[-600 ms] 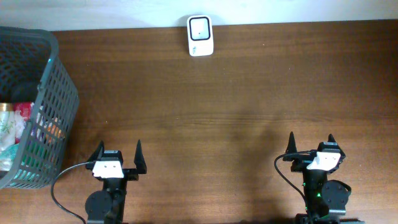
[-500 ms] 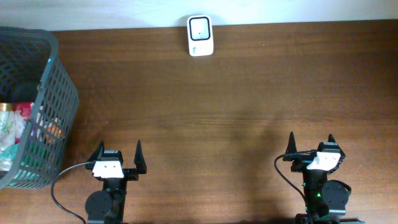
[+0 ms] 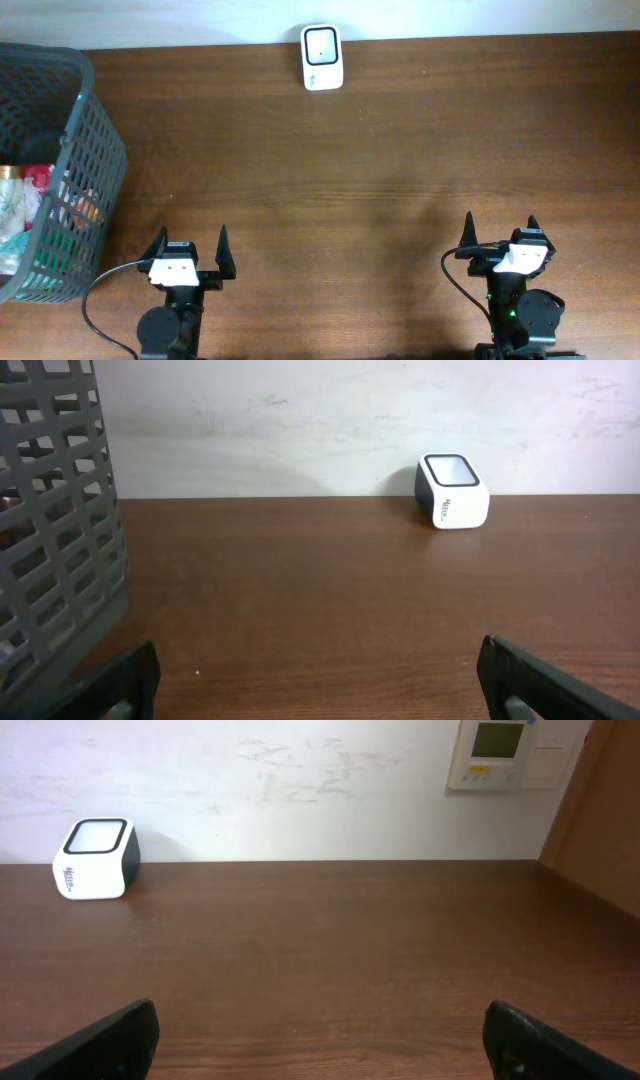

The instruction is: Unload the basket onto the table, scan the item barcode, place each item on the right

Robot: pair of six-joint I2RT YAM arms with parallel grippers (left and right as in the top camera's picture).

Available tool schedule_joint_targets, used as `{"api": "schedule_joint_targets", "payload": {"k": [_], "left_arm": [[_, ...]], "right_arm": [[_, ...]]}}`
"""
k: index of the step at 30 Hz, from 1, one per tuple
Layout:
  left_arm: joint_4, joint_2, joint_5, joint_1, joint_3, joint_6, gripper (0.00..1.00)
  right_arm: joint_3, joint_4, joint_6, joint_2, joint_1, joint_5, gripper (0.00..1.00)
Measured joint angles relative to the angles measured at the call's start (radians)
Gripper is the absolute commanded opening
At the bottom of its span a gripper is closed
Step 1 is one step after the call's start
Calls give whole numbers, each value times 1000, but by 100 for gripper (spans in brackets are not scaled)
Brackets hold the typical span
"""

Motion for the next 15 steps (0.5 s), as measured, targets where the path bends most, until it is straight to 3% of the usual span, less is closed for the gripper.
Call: {"api": "schedule_joint_targets", "payload": {"k": [12, 14, 15], "left_arm": [[1, 0, 0, 0, 0, 0, 99], [106, 3, 42, 0, -7, -1, 99], [293, 4, 113, 1, -3, 0, 99]], "right_arm": [[0, 0, 0, 0, 0, 0, 99], [0, 0, 0, 0, 0, -1, 99], [0, 0, 0, 0, 1, 0, 99]]}}
